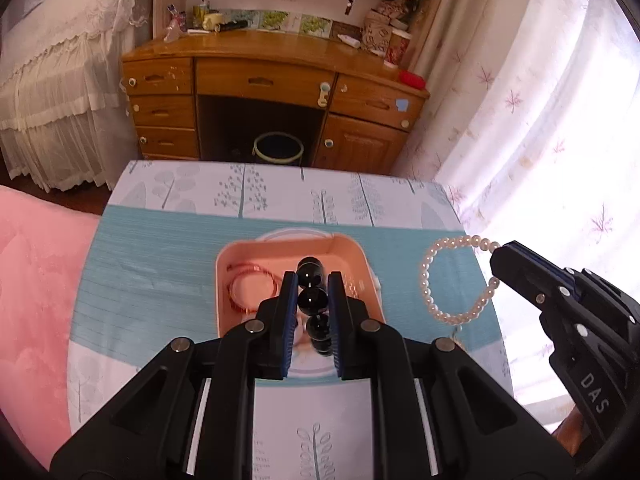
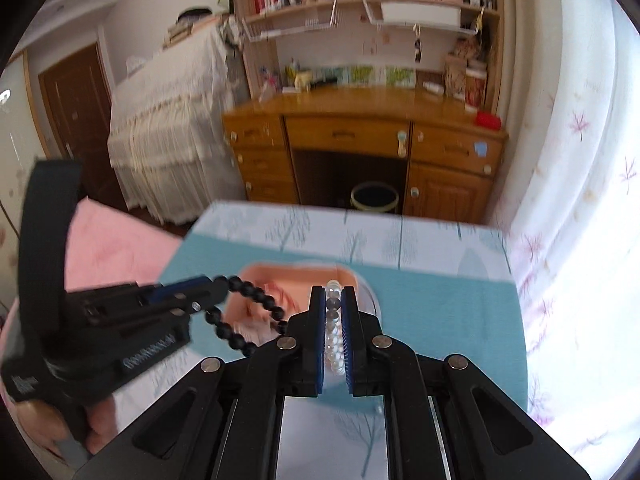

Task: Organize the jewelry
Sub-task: 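Lift both bracelets over the pink tray and open both tools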

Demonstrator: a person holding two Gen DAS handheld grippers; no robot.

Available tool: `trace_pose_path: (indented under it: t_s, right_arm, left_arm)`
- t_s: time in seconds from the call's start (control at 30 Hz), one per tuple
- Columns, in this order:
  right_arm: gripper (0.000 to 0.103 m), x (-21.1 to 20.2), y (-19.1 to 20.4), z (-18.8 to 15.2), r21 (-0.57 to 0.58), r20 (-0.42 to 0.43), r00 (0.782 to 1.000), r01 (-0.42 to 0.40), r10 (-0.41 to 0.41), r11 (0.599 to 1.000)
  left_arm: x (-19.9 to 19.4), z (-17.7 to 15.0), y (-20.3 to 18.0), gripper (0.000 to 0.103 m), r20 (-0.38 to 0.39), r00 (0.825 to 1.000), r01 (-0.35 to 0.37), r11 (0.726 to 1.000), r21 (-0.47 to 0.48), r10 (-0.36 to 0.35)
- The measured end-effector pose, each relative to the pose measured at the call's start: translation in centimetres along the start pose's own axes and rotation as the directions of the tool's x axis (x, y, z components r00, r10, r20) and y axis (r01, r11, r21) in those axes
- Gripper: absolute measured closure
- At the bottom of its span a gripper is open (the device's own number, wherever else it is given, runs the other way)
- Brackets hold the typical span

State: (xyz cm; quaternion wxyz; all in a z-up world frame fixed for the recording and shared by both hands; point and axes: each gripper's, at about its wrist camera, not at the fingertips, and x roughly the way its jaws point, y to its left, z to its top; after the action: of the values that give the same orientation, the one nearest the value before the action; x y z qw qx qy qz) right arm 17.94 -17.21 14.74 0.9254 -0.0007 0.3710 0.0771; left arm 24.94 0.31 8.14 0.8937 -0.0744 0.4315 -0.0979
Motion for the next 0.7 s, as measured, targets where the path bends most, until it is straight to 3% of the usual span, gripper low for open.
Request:
trace_pose_path:
  t_s: [0.13, 0.3, 0.57, 0.6, 0.7]
  right_arm:
    - [0.096, 0.7, 0.6, 2.7, 0.012, 0.029, 1.000, 0.003, -0.004, 1.000]
    - [0.096, 4.1, 1.4, 4.3, 0.012, 0.006, 1.000, 0.014, -0.014, 1.000]
    - [0.096, 11.0, 1.4, 3.0, -0.002, -0.063, 0.998, 0.026, -0.026, 1.000]
    - [0.096, 11.6, 1.4, 2.8, 0.000, -0.068, 0.997, 0.026, -0.026, 1.000]
    - [0.096, 13.5, 1.2, 2.1, 0.006, -0.089, 0.996, 0.011, -0.010, 1.000]
  left_arm:
    - [1.5, 1.6, -0.5, 0.091, 0.029, 0.999, -0.044, 0.999, 0.016, 0.043]
    - [4.9, 1.9, -0.3, 0.091, 0.009, 0.996, -0.084, 0.996, 0.030, 0.084]
    - [7.8, 0.4, 0.9, 0.089, 0.014, 0.990, -0.143, 0.987, 0.078, 0.142]
    - [7.8, 0.2, 0.9, 0.084, 0.018, 0.987, -0.163, 0.982, 0.090, 0.162]
    - [7.7, -0.3, 1.5, 0.051, 0.021, 0.985, -0.174, 0.981, 0.084, 0.173]
